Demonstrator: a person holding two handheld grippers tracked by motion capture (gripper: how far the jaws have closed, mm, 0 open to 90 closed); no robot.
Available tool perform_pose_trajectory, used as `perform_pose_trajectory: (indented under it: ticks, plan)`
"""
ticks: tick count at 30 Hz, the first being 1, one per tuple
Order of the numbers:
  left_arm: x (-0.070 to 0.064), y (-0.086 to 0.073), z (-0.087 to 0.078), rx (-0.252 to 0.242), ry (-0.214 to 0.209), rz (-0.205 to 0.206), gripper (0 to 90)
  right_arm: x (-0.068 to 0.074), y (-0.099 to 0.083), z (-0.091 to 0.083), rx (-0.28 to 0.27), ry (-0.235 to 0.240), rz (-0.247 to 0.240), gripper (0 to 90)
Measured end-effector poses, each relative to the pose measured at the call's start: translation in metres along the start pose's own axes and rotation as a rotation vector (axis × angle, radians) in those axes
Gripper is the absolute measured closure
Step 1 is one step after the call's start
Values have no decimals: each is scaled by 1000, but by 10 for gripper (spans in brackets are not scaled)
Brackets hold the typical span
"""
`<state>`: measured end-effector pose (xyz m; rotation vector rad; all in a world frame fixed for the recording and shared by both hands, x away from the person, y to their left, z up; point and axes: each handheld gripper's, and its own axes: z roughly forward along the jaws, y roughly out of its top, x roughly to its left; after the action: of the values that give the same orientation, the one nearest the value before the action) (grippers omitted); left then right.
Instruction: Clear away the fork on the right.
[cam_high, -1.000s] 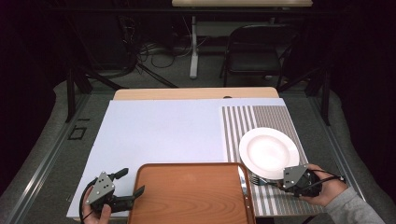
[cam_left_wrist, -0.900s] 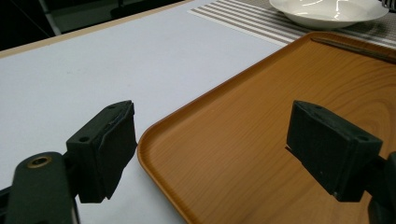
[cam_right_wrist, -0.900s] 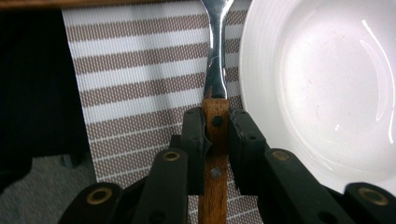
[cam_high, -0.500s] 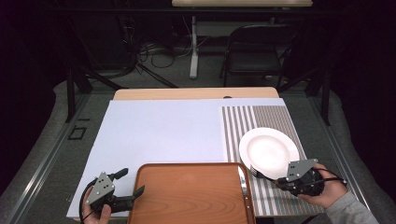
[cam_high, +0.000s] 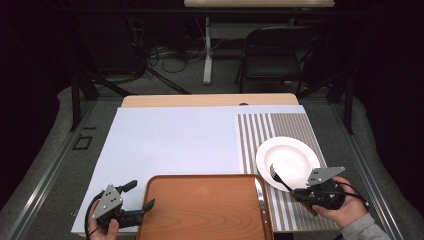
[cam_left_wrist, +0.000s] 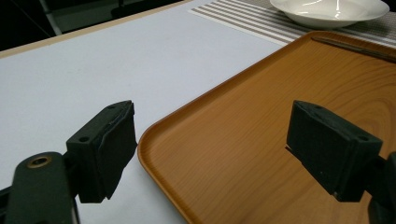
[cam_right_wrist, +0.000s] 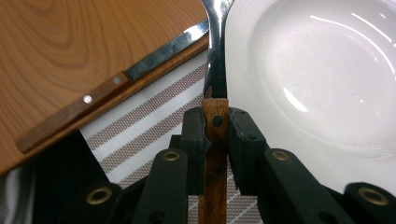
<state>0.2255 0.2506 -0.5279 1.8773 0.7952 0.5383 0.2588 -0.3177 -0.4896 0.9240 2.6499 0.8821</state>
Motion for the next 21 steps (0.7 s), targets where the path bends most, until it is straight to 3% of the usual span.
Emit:
perform_pose_trajectory:
  ticks: [7, 15, 21]
  plan:
    - [0, 0, 0, 2, 2, 3, 160, 2, -4, 0, -35, 29, 138, 775]
    - [0, 0, 0, 4, 0, 5, 159, -1, -9, 3, -77, 59, 353, 775]
    - [0, 0, 0, 3, 0, 6, 159, -3, -11, 5, -103, 71, 418, 775]
